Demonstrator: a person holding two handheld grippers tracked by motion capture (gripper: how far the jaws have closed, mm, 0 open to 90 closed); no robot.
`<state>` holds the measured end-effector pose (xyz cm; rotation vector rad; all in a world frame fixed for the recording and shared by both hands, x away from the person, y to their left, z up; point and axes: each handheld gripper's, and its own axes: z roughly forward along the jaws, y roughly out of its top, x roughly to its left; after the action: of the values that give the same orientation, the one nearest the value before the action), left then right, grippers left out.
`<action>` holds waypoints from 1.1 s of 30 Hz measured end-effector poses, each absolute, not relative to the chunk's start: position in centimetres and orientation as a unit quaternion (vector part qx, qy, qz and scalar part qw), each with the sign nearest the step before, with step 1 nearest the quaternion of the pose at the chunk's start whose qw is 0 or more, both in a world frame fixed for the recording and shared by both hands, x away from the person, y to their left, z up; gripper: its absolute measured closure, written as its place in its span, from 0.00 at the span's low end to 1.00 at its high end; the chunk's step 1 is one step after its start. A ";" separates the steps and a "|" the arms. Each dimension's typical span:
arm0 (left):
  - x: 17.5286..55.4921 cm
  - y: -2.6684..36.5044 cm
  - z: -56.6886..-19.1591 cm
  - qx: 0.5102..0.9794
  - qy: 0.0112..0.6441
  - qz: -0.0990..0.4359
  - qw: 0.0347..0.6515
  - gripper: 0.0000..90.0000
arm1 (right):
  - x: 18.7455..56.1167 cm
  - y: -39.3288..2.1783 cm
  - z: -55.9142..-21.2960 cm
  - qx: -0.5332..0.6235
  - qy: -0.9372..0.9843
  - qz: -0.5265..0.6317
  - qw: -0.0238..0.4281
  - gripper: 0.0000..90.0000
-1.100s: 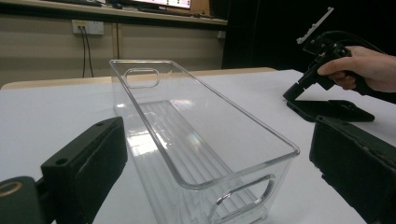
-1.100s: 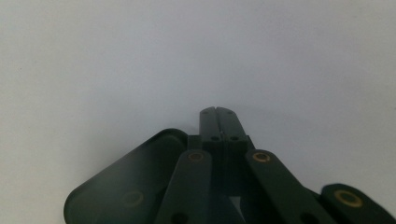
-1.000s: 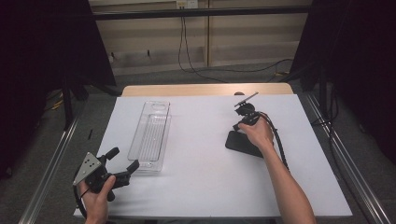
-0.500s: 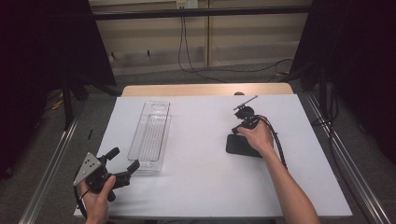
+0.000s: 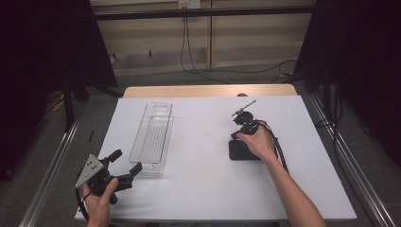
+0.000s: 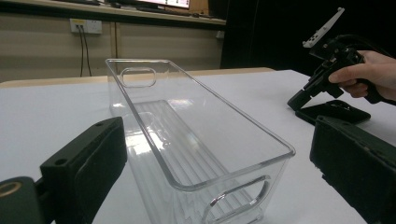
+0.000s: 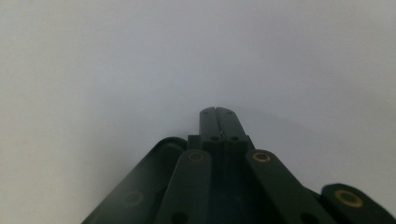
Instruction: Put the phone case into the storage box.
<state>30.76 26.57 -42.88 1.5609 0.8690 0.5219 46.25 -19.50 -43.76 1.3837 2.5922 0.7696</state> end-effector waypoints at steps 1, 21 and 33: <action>30.8 26.6 -42.9 0.672 0.376 0.224 0.598 0.04 | 46.2 -19.4 -43.8 0.455 0.852 0.256 0.049 1.00; 30.7 26.8 -42.8 0.672 0.374 0.226 0.598 0.04 | 42.9 -19.3 -43.8 0.433 0.861 0.260 0.053 1.00; 30.8 26.8 -42.8 0.674 0.374 0.224 0.596 0.04 | 40.7 -19.4 -43.8 0.423 0.865 0.265 0.048 1.00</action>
<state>30.79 26.75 -42.83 1.5654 0.8683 0.5206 40.67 -19.40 -43.82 1.2881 2.6379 0.8082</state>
